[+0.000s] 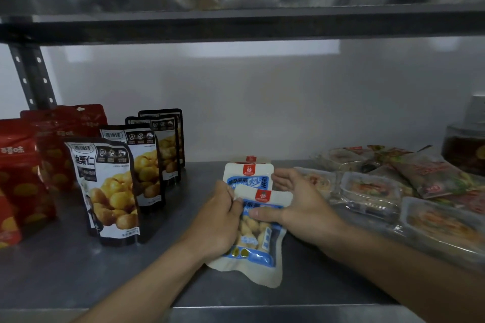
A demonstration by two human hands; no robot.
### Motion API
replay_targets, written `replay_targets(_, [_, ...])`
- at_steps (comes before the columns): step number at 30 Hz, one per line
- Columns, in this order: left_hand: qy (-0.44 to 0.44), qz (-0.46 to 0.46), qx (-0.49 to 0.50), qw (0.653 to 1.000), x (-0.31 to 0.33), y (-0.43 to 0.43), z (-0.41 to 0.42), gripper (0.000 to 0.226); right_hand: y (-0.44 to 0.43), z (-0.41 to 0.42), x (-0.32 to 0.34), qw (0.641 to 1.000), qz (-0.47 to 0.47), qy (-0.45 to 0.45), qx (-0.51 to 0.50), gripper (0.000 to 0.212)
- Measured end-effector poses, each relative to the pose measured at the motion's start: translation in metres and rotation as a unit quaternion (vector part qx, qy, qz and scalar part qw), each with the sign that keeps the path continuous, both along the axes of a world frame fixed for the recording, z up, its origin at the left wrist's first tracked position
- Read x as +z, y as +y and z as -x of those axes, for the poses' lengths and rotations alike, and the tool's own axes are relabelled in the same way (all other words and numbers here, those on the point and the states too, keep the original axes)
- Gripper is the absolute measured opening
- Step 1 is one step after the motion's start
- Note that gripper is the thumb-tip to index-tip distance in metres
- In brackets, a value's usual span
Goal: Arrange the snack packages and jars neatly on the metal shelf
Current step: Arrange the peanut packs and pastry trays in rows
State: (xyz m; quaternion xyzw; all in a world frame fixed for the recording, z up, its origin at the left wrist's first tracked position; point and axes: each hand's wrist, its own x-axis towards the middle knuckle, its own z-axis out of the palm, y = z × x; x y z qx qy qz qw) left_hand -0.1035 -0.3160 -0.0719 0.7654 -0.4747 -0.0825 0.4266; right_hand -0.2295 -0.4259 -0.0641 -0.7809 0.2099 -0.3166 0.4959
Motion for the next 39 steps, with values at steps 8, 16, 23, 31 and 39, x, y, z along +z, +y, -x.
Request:
replay_targets(8, [0.041, 0.016, 0.074, 0.996, 0.007, 0.006, -0.005, 0.017, 0.002, 0.0, 0.015, 0.999, -0.027, -0.001, -0.046, 0.06])
replay_targets(16, [0.172, -0.011, 0.062, 0.983, 0.02, 0.0, -0.008, 0.064, 0.018, -0.015, 0.004, 0.993, -0.103, -0.036, -0.051, 0.06])
replay_targets(23, [0.236, 0.034, 0.005, 0.971, 0.018, -0.004, -0.005, 0.013, 0.016, -0.036, 0.002, 0.994, -0.089, -0.045, -0.037, 0.06])
replay_targets(31, [0.276, 0.071, 0.049, 0.957, 0.023, -0.016, -0.011, 0.051, 0.01, -0.047, 0.0, 0.981, -0.163, -0.064, -0.08, 0.052])
replay_targets(39, [0.312, 0.067, 0.041, 0.947, 0.025, -0.024, -0.009, 0.031, 0.005, -0.057, 0.001, 0.982, -0.162, -0.054, -0.083, 0.048])
